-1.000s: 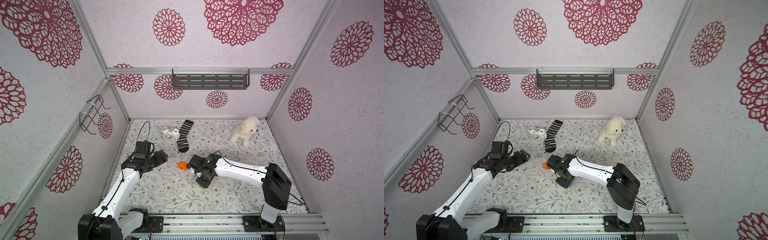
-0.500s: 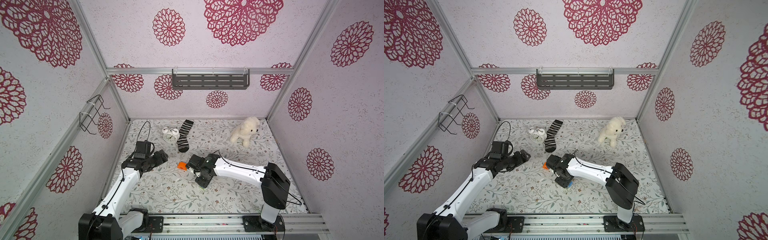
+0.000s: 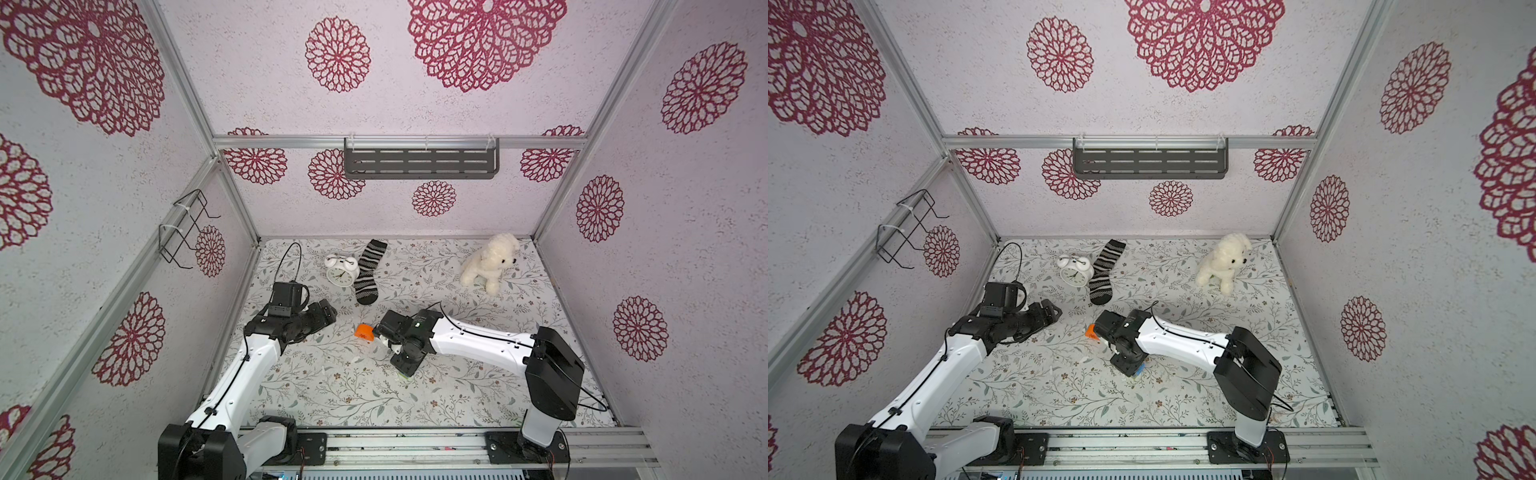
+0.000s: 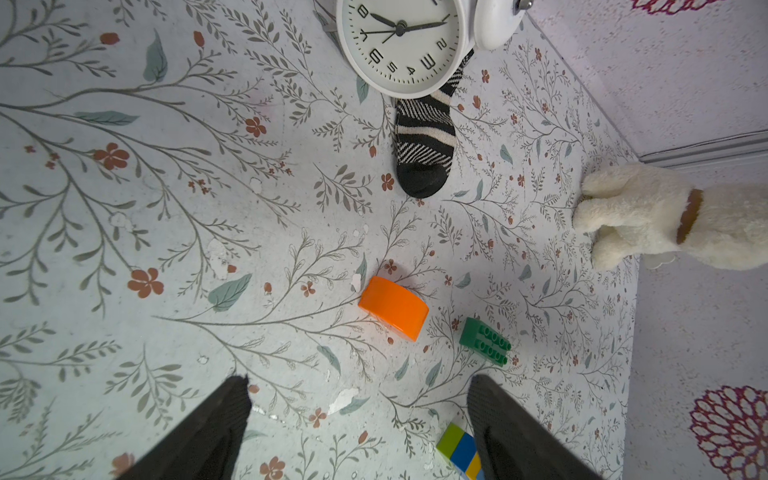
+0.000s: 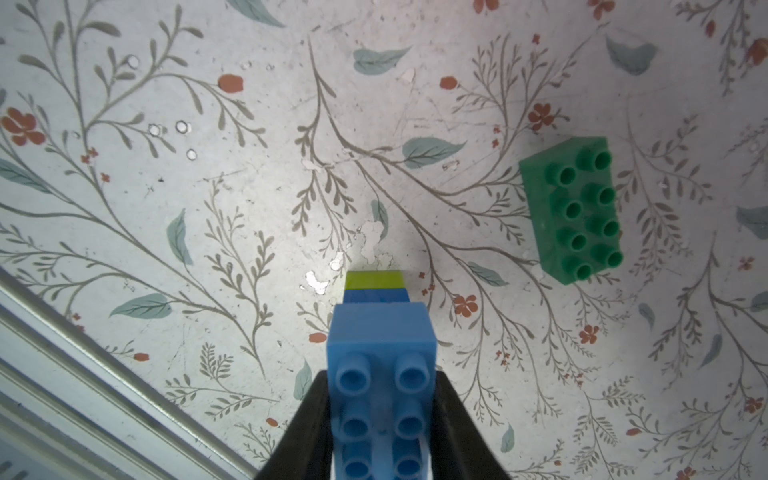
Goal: Assemble an ice cream with lego
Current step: Assemble the lego brick with the lego brick.
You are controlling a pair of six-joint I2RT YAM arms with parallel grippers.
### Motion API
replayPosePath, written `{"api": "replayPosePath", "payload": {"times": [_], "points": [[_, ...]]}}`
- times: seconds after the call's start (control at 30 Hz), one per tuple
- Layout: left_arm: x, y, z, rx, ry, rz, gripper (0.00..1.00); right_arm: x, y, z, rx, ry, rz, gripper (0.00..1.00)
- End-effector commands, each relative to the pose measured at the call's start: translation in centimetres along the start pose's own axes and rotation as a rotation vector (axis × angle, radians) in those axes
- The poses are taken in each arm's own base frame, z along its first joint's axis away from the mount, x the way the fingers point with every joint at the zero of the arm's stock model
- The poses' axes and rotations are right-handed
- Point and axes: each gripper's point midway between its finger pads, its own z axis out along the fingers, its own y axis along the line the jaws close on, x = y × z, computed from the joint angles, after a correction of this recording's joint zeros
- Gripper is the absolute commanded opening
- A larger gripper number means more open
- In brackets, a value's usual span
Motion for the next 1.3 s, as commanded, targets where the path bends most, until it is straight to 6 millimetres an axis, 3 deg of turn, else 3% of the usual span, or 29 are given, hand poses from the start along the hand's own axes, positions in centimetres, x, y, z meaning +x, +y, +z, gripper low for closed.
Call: {"api": "replayPosePath", "payload": {"times": [0.0,0.57,0.73,1.07,1.27], "points": [[-0.1,0.2,0.2,0.006,-0.002,-0.002,0.87,3.2,-0.1,2.1,0.021,0.115,0.025,0.3],[0.0,0.3,0.4,0.003,0.008,-0.004,0.87,4.5,-0.1,3.2,0.007,0.137,0.042,0.3],[-0.1,0.3,0.4,0.0,0.005,-0.005,0.87,3.0,-0.6,1.9,0.014,0.092,0.04,0.34],[-0.3,0.2,0.0,-0.001,-0.01,0.002,0.87,-1.1,-2.4,-1.8,0.054,-0.027,0.054,0.57],[-0.7,-0.2,-0.4,0.014,-0.025,0.007,0.88,-2.7,-2.3,-3.8,0.038,-0.092,0.057,0.63]]}}
